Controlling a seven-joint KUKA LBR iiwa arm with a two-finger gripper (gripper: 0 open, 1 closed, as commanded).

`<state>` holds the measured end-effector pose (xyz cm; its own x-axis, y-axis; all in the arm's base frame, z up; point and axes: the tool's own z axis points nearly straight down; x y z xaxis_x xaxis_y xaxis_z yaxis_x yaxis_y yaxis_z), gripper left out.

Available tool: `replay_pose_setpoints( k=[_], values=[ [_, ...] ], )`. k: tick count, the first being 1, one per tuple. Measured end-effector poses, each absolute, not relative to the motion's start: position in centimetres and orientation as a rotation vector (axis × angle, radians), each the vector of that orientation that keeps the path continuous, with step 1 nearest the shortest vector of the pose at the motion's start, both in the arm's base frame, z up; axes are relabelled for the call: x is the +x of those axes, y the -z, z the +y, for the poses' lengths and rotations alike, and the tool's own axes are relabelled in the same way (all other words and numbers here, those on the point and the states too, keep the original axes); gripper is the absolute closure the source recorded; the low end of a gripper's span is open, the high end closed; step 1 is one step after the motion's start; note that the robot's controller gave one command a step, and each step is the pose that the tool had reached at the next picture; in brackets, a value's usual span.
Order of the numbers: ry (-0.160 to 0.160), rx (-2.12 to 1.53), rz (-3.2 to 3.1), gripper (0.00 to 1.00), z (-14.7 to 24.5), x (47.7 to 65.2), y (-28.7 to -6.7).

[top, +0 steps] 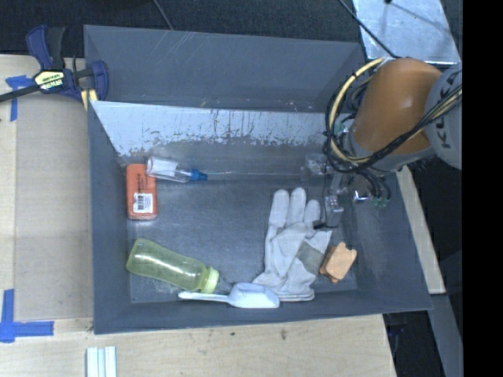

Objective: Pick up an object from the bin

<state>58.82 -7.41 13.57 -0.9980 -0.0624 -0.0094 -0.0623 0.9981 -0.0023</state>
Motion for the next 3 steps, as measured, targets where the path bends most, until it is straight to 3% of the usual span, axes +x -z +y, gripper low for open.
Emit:
replay_pose_setpoints(
  k=[1,2,3],
  values=[
    [0.002,-0.219,3.129,0.00,-5.6,60.5,-8.7],
    [-0.003,-0.234,3.145,1.00,-4.3,63.5,-3.6],
    [-0.003,-0.234,3.142,1.00,-4.3,63.4,-3.6]
  ],
)
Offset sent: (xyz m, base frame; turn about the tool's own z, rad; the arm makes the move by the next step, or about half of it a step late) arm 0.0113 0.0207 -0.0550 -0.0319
